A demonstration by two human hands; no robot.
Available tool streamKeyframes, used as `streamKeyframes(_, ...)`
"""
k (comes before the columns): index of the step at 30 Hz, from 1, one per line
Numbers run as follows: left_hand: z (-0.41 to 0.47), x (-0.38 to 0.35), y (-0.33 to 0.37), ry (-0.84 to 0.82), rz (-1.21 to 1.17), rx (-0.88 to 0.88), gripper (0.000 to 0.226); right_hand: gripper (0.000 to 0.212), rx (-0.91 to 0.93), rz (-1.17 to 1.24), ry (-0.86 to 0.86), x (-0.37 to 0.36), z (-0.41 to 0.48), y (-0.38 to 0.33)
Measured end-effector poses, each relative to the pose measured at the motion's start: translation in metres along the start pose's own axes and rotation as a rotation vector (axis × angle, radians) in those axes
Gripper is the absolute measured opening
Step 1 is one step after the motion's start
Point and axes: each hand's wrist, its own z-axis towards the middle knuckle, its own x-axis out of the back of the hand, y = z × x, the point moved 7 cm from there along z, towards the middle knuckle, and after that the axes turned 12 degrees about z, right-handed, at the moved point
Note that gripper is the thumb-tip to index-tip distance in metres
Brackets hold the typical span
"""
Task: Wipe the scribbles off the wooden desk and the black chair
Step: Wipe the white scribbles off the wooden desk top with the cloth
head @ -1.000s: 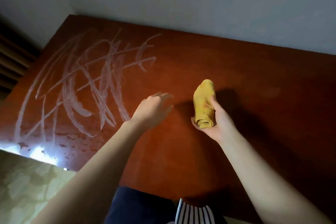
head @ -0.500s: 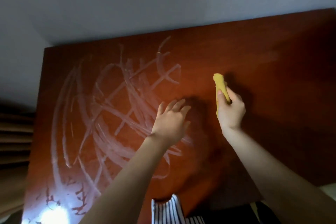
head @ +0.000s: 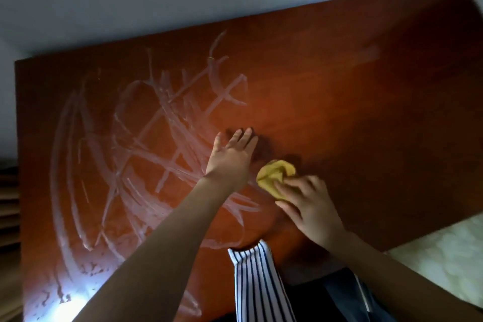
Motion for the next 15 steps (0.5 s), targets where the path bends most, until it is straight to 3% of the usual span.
streamKeyframes(3,0.003,0.001,0.001,0.037,-0.026,0.050,0.072,0.030,0.221,0.026,-0.103,-0.002,-0.014,0.004)
streamKeyframes(5,0.001,0.002,0.003,0.051,-0.022,0.063,0.072,0.028,0.275,0.033,-0.121,0.006,-0.004,0.020)
streamKeyframes(15,0.003,0.003,0.003,0.030,-0.022,0.129,0.075,0.027,0.128,0.063,-0.003,0.032,0.107,0.108)
